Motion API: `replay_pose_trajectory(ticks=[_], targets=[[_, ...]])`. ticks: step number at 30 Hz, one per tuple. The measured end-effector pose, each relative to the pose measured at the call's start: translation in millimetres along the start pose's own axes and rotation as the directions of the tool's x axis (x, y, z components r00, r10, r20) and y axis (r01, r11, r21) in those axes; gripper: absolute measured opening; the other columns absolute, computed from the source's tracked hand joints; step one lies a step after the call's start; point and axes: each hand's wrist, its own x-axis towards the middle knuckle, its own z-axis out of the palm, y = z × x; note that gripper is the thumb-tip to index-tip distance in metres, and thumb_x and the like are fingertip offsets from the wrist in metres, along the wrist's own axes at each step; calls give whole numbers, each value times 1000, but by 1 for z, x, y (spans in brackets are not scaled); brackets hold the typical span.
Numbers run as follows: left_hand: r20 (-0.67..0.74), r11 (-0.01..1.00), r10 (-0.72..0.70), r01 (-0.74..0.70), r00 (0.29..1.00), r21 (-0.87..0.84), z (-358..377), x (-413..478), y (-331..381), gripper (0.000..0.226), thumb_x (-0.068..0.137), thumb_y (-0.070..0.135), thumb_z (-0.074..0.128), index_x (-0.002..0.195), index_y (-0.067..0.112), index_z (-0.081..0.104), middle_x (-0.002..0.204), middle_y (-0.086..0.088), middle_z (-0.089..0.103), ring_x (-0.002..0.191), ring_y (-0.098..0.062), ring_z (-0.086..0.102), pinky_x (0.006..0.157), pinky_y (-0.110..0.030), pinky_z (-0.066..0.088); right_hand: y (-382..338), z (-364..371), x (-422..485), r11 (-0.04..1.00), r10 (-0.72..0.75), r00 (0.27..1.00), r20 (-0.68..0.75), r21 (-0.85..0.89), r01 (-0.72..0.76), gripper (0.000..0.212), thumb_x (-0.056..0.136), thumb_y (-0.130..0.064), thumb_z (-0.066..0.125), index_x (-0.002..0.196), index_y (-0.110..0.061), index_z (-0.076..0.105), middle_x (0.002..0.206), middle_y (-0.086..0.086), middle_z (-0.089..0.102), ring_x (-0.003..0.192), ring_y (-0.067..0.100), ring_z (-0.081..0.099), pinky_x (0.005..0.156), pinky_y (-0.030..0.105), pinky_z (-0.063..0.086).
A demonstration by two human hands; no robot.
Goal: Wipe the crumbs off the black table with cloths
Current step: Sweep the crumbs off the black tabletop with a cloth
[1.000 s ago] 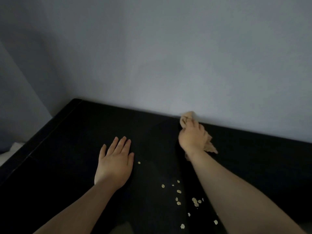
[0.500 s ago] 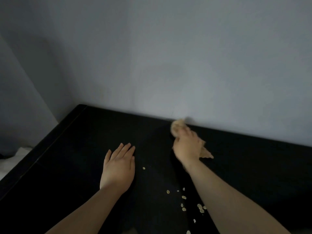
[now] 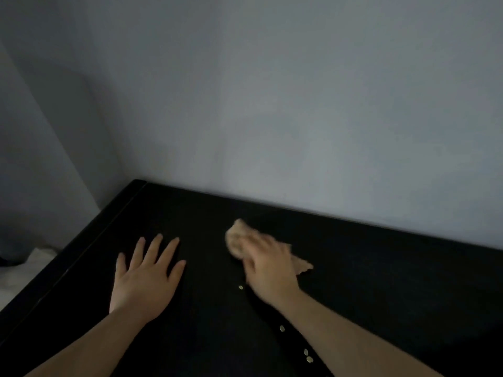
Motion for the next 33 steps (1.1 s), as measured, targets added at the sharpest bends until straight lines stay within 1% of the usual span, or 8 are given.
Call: replay_pose_trajectory(ticks=[3, 9, 12, 16, 19, 22, 28, 33], targets=[[8, 1000, 9, -9, 1000, -6, 0, 0, 1, 58, 95, 57, 8, 148, 40, -9, 159, 6, -9, 146, -21, -14, 118, -46, -3, 17, -12, 12, 993, -120, 988, 92, 7, 120, 44, 90, -34, 33, 130, -28, 51, 138, -6, 49, 122, 19, 46, 96, 37, 35], [-23, 1000, 4, -4, 1000, -20, 1, 0, 0, 59, 94, 58, 8, 149, 40, -7, 159, 8, -8, 146, -19, -13, 118, -45, -3, 26, -5, 78, 839, 540, 840, 43, -105, -534, 51, 96, -24, 38, 146, -29, 26, 152, 0, 26, 132, 28, 28, 108, 45, 21], [-18, 999, 1, -2, 1000, -42, 1, -1, 0, 57, 95, 56, 9, 149, 41, -5, 160, 8, -7, 146, -18, -12, 118, -45, -3, -22, 16, 62, 986, 142, 983, 117, -109, -129, 45, 94, -23, 40, 137, -35, 38, 148, -3, 33, 126, 26, 33, 99, 42, 25], [-29, 998, -7, 6, 1000, -55, -1, -1, 0, 54, 97, 52, 11, 149, 41, -3, 159, 10, -4, 146, -17, -9, 119, -43, -1, -21, 9, 40, 952, -305, 927, 220, 79, 295, 45, 93, -31, 32, 136, -34, 45, 146, -11, 40, 129, 21, 35, 98, 38, 26], [-32, 998, -9, 7, 999, -65, -2, 0, 0, 54, 98, 51, 10, 149, 42, -4, 159, 11, -4, 146, -16, -9, 119, -42, -3, 25, 5, 72, 988, 130, 991, 28, -93, -127, 43, 92, -31, 33, 133, -33, 46, 141, -7, 46, 124, 23, 40, 99, 39, 29], [-24, 998, -5, 4, 1000, -64, -1, -1, 0, 54, 98, 51, 9, 149, 41, -5, 159, 11, -5, 146, -17, -10, 119, -43, -3, 11, 12, 84, 877, 477, 878, -40, -52, -478, 47, 93, -24, 42, 139, -28, 39, 143, 2, 41, 129, 24, 36, 106, 41, 27], [-14, 998, 8, -8, 1000, -66, -1, -1, 0, 53, 99, 48, 9, 150, 37, -2, 160, 8, -5, 147, -20, -10, 118, -46, -1, -56, 21, 33, 971, -203, 963, 177, 164, 175, 43, 95, -19, 42, 136, -29, 47, 147, -6, 40, 136, 20, 31, 110, 38, 21], [-5, 997, 31, -31, 1000, -67, 0, -1, 0, 54, 99, 45, 8, 149, 35, -8, 160, 5, -6, 147, -24, -10, 118, -50, 1, 0, 6, 49, 907, 416, 909, -24, -62, -417, 44, 96, -25, 39, 140, -26, 40, 149, -1, 36, 136, 25, 32, 113, 39, 21]])
